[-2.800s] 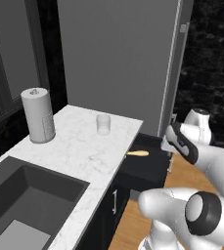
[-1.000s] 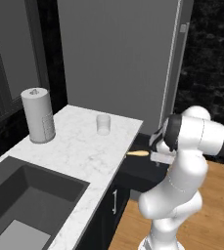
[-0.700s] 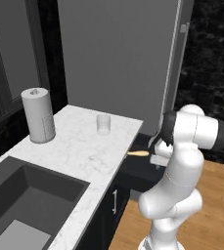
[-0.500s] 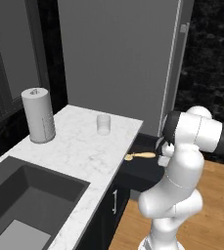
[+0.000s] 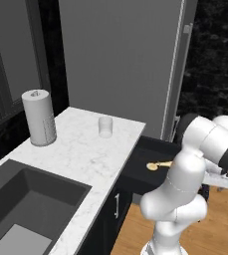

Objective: Pick the pizza cutter from the drawer and place it on the counter.

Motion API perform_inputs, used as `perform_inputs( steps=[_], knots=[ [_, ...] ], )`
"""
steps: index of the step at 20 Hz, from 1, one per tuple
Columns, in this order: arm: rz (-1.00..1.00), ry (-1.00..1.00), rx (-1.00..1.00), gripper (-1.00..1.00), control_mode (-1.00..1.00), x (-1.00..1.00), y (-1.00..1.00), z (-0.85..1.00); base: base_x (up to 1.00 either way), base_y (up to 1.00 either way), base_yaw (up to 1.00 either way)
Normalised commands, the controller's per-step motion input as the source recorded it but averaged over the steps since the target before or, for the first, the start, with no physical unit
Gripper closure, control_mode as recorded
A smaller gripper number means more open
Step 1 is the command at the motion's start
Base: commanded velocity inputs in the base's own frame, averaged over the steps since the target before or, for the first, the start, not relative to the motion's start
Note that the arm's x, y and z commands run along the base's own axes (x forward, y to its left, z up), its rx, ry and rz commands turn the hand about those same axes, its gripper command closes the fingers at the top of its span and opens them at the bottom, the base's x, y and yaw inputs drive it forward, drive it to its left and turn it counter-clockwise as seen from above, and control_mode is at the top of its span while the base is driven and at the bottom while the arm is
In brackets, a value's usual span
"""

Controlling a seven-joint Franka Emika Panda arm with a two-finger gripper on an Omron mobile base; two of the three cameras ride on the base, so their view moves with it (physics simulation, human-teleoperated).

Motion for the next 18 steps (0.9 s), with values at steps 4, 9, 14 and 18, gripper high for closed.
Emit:
perform_inputs(
  steps=[4, 9, 14, 18],
  knots=[
    [0.0, 0.11, 0.0, -1.0, -1.0, -0.96, -1.0, 0.0, 0.0, 0.0, 0.0],
    [0.0, -0.02, 0.15, -1.0, -1.0, -0.38, -0.72, 0.65, 0.0, 0.0, 0.0],
    [0.0, -0.12, 0.23, -1.0, -1.0, 0.01, 0.01, 1.0, 0.0, 0.0, 0.0],
    [-0.04, -0.14, 0.05, -1.0, -1.0, 0.1, 0.38, 0.93, 0.0, 0.0, 0.0]
  ],
)
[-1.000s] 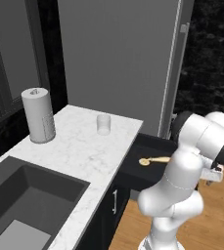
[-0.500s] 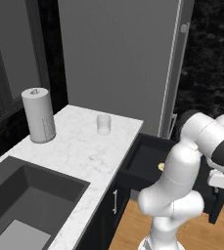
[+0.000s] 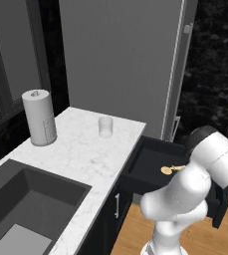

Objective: Pick the pizza cutter from the drawer and place it on the counter.

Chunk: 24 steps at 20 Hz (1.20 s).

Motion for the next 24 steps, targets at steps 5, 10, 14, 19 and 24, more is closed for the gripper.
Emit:
perform_inputs(
  steps=[5, 10, 14, 19, 24],
  knots=[
    [-0.27, 0.0, 0.0, -1.0, -1.0, 0.58, 0.71, 0.48, 0.0, 0.0, 0.0],
    [-0.42, 0.03, -0.01, -1.0, -1.0, 0.86, 0.62, 0.0, 0.0, 0.0, 0.0],
    [-0.36, 0.08, -0.02, -1.0, -1.0, 0.77, 0.05, -0.02, 0.0, 0.0, 0.0],
    [-0.24, 0.26, 0.0, -1.0, -1.0, 0.81, -0.12, -0.06, 0.0, 0.0, 0.0],
    [0.05, 0.24, 0.13, -1.0, -1.0, 0.46, -0.58, -0.15, 0.0, 0.0, 0.0]
  ],
)
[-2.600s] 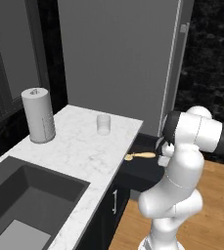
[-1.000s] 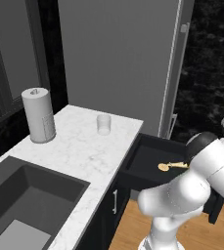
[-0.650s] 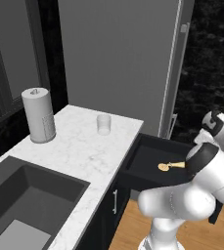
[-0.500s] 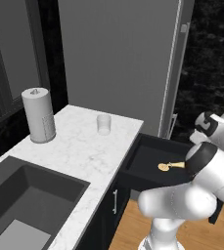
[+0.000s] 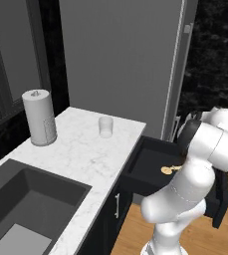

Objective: Pick the pizza cutter from the drawer and place it on the counter.

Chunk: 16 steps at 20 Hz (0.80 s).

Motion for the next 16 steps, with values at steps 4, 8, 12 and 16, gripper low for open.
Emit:
perform_inputs(
  steps=[4, 8, 12, 16],
  knots=[
    [0.0, 0.18, 0.06, -1.0, -1.0, 0.32, -0.14, -0.48, 0.0, 0.0, 0.0],
    [0.0, 0.05, 0.02, -1.0, -1.0, 0.25, 0.0, -0.41, 0.0, 0.0, 0.0],
    [-0.02, 0.0, 0.0, -1.0, -1.0, 0.11, 0.0, -0.41, 0.0, 0.0, 0.0],
    [-0.09, -0.11, 0.0, -1.0, -1.0, 0.0, 0.05, -0.49, 0.0, 0.0, 0.0]
  ],
)
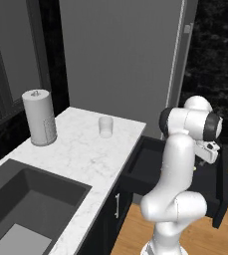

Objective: Pick the pizza cutter from the drawer and place it on the counter.

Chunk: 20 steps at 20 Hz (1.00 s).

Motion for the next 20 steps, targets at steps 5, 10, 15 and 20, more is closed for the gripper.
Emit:
perform_inputs(
  steps=[5, 10, 15, 20],
  knots=[
    [-0.21, -0.15, -0.03, -1.0, -1.0, 0.0, 0.37, -0.17, 0.0, 0.0, 0.0],
    [-0.23, 0.0, -0.08, -1.0, -1.0, 0.29, 0.28, 0.0, 0.0, 0.0, 0.0],
    [-0.04, 0.01, -0.02, -1.0, -1.0, 0.08, -0.01, -0.19, 0.0, 0.0, 0.0],
    [0.01, -0.02, -0.01, -1.0, -1.0, 0.0, -0.09, -0.33, 0.0, 0.0, 0.0]
  ],
)
